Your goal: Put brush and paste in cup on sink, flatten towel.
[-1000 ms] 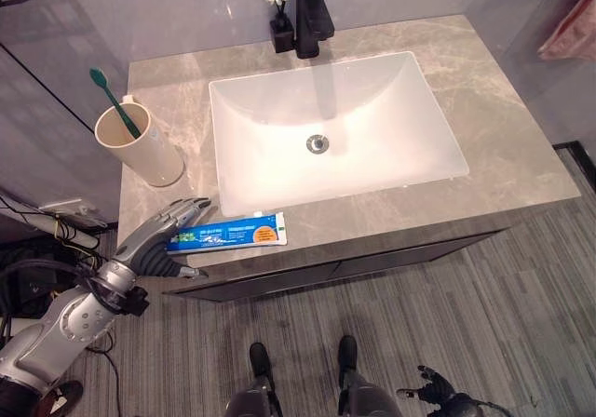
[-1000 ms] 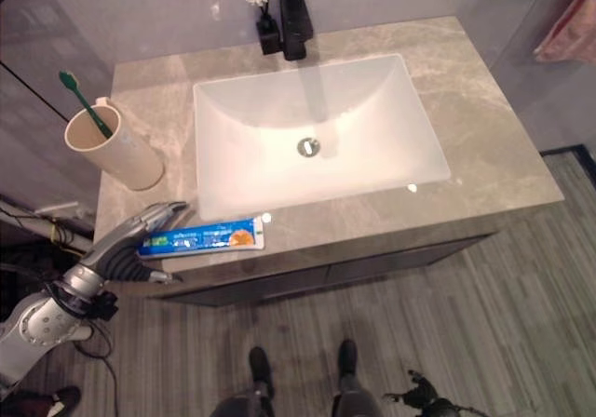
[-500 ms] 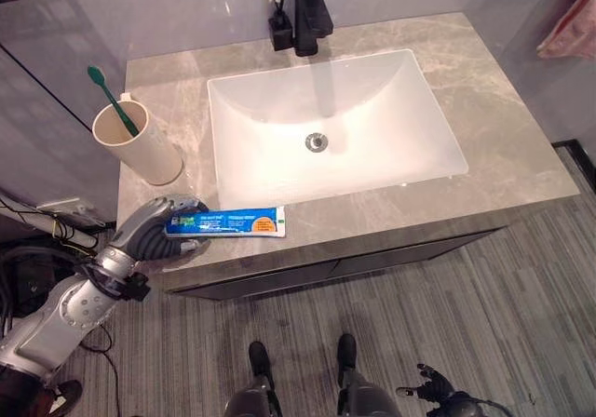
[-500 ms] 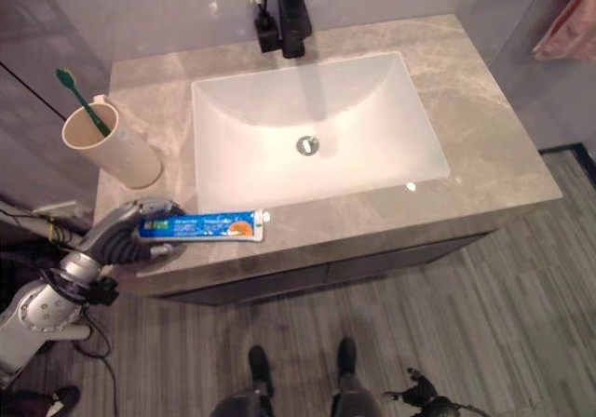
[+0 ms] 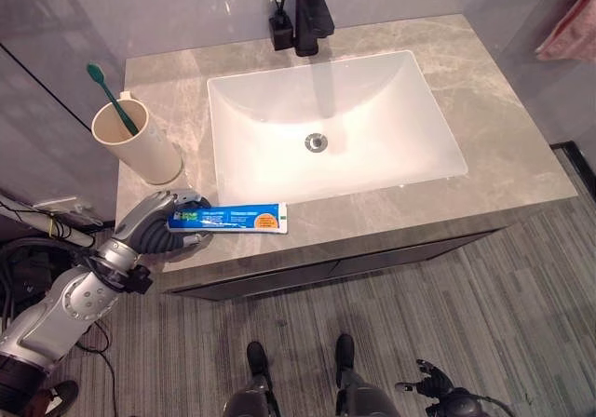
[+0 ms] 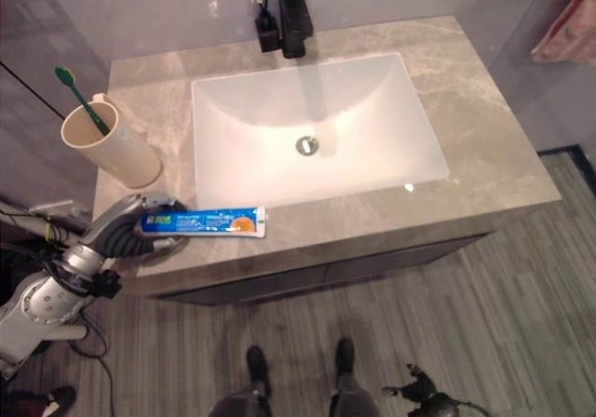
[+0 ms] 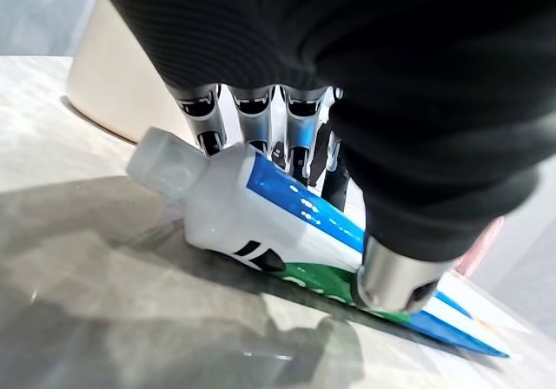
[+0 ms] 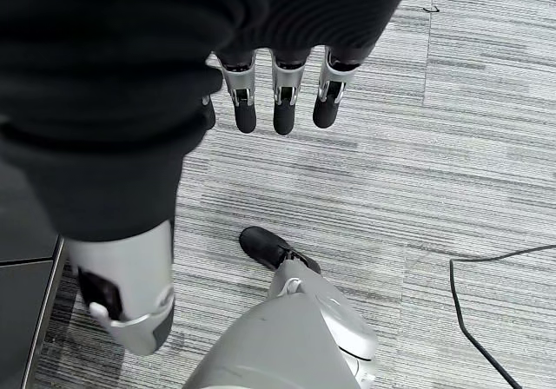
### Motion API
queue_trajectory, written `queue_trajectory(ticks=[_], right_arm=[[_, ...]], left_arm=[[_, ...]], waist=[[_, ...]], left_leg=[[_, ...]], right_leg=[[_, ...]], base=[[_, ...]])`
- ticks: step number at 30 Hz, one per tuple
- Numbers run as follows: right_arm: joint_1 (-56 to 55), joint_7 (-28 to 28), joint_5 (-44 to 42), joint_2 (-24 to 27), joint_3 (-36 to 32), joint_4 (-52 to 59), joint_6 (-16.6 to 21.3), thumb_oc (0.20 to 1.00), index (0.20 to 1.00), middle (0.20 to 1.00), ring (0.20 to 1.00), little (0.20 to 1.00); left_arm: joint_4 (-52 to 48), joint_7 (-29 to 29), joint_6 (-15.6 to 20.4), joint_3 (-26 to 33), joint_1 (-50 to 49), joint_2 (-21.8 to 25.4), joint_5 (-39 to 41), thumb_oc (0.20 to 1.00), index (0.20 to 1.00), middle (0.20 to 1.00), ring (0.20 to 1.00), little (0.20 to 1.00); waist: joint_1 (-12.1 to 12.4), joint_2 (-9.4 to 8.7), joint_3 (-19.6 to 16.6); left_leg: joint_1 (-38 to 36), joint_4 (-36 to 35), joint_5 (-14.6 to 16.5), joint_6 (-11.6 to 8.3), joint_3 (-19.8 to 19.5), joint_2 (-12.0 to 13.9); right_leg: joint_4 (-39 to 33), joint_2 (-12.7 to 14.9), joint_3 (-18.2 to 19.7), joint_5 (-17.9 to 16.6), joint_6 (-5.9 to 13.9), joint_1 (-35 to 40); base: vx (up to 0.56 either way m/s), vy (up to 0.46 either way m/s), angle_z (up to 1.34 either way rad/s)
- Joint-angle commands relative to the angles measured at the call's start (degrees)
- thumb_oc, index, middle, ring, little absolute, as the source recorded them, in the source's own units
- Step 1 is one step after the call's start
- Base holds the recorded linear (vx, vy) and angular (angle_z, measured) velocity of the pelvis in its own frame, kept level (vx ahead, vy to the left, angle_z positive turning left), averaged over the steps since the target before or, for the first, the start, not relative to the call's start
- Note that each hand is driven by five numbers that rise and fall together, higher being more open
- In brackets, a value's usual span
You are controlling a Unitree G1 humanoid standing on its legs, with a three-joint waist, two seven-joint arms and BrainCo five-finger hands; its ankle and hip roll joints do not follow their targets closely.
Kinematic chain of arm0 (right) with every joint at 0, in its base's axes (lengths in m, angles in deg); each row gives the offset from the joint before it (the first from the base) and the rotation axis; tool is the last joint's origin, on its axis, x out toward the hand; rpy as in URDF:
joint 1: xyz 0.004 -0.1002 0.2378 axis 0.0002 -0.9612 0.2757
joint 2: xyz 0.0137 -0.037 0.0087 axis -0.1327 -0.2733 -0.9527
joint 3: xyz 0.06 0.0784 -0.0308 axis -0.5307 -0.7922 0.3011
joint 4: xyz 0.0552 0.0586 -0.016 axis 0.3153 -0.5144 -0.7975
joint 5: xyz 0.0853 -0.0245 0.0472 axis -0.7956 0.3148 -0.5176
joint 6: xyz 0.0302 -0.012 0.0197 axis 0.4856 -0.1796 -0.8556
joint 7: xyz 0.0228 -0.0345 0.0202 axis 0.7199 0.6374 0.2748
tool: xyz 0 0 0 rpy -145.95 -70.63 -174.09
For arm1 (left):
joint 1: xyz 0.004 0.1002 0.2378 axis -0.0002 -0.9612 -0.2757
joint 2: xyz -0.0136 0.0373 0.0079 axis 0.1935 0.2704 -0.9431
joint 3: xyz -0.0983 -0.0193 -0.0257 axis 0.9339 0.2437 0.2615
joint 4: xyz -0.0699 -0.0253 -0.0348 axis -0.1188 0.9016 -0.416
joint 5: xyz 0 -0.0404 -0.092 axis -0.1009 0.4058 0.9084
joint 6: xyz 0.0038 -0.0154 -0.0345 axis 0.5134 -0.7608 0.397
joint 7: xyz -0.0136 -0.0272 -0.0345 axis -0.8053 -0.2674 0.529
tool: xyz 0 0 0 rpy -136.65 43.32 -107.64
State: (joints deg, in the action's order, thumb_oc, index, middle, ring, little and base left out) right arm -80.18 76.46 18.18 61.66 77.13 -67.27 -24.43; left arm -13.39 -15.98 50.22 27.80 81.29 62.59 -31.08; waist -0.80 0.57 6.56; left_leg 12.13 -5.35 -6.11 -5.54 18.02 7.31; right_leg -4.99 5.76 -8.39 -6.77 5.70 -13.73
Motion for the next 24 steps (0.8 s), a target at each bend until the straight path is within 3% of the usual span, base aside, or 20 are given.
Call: queue_trajectory(ticks=[1,3,12,15,16,20,21,22,23,24], right_arm=[[0.6,1.04,-1.39,-0.01,0.8,0.74,0.76,1.0,1.0,1.0,1.0,1.0],[0.45,1.0,-1.51,-0.03,0.69,0.75,0.75,1.0,1.0,1.0,1.0,1.0],[-0.29,0.84,-0.89,0.19,0.44,0.36,0.74,1.0,1.0,1.0,1.0,1.0],[-0.64,0.81,-0.96,0.18,0.07,0.02,0.75,1.0,1.0,1.0,1.0,1.0],[-0.81,0.82,-0.94,0.19,-0.08,-0.09,0.76,1.0,1.0,1.0,1.0,1.0],[-1.01,0.72,-0.8,0.18,-0.26,-0.33,0.74,1.0,1.0,1.0,1.0,1.0],[-1.29,0.58,-0.73,0.37,-0.51,-0.37,0.74,1.0,1.0,1.0,1.0,1.0],[-1.44,0.66,-0.73,0.37,-0.68,-0.54,0.71,1.0,1.0,1.0,1.0,1.0],[-1.53,0.75,-0.78,0.32,-0.93,-0.86,0.66,1.0,1.0,1.0,1.0,1.0],[-1.51,0.77,-0.78,0.25,-1.09,-1.18,0.65,1.0,1.0,1.0,1.0,1.0]], left_arm=[[0.84,2.68,-0.04,-4.41,-0.41,2.36,-2.98,0.705,0.705,0.705,0.705,0.705],[1.07,2.84,-0.05,-4.6,-0.46,2.41,-3.02,0.743,0.743,0.743,0.743,0.743],[4.53,4.19,-0.4,-7.11,-0.79,2.68,-5.83,0.746,0.746,0.746,0.746,0.746],[5.88,4.97,-0.4,-8.55,-0.87,2.87,-8.11,0.655,0.655,0.655,0.655,0.655],[6.03,5.08,-0.32,-9.04,-0.73,2.98,-8.58,0.589,0.589,0.589,0.589,0.589],[7.52,5.5,-0.3,-10.39,-0.54,3.08,-10.28,0.539,0.539,0.539,0.539,0.539],[8.41,6.18,-0.51,-11.39,-0.8,2.88,-11.62,0.492,0.492,0.492,0.492,0.492],[8.93,6.3,-0.54,-12.01,-0.63,2.65,-11.96,0.366,0.366,0.366,0.366,0.366],[8.77,6.57,-0.65,-12.27,-0.71,2.77,-12.55,0.351,0.351,0.351,0.351,0.351],[8.89,6.7,-0.57,-12.68,-0.71,2.76,-13.01,0.278,0.278,0.278,0.278,0.278]], waist=[[-0.95,-1.47,0.05],[-0.99,-1.41,-0.01],[-1.28,-1.09,-0.6],[-1.51,-0.85,-0.98],[-1.45,-0.82,-1.06],[-1.62,-0.72,-1.37],[-1.82,-0.58,-1.82],[-1.84,-0.5,-1.92],[-1.84,-0.42,-2.13],[-1.81,-0.35,-2.2]], left_leg=[[-0.32,0.35,-1.34,-3.7,-2.43,3.52],[-0.4,0.35,-1.33,-3.7,-2.4,3.49],[-1.58,0.35,-0.98,-3.59,-1.82,3.36],[-2.26,0.35,-0.7,-3.54,-1.54,3.23],[-2.47,0.35,-0.6,-3.51,-1.49,3.21],[-3.08,0.35,-0.41,-3.43,-1.25,3.13],[-3.72,0.35,-0.22,-3.37,-0.9,3.07],[-4.04,0.35,-0.14,-3.38,-0.78,3.05],[-4.26,0.35,-0.05,-3.36,-0.66,3.05],[-4.58,0.35,0.03,-3.36,-0.59,3.03]], right_leg=[[-0.01,6.79,-0.52,-4.55,7.06,-1.37],[-0.01,6.8,-0.47,-4.53,7.06,-1.32],[-0.01,6.98,-0.08,-4.33,7.05,-0.53],[-0.01,7.11,0.2,-4.12,7.06,-0.09],[-0.01,7.16,0.16,-4.07,7.06,0.14],[-0.01,7.26,0.2,-3.93,7.06,0.55],[-0.01,7.22,0.42,-3.8,7.03,0.99],[-0.01,7.25,0.52,-3.78,7.02,1.19],[-0.01,7.29,0.46,-3.76,7.04,1.4],[-0.01,7.3,0.47,-3.7,7.05,1.65]], base=[[0.0,0.0,0.0],[0.0,0.0,0.0],[0.0,0.001,0.0],[0.0,0.003,-0.04],[0.0,0.0,0.0],[0.01,0.002,-0.02],[0.01,0.003,-0.03],[0.0,0.0,0.0],[0.02,-0.004,-0.08],[0.02,-0.004,-0.1]])
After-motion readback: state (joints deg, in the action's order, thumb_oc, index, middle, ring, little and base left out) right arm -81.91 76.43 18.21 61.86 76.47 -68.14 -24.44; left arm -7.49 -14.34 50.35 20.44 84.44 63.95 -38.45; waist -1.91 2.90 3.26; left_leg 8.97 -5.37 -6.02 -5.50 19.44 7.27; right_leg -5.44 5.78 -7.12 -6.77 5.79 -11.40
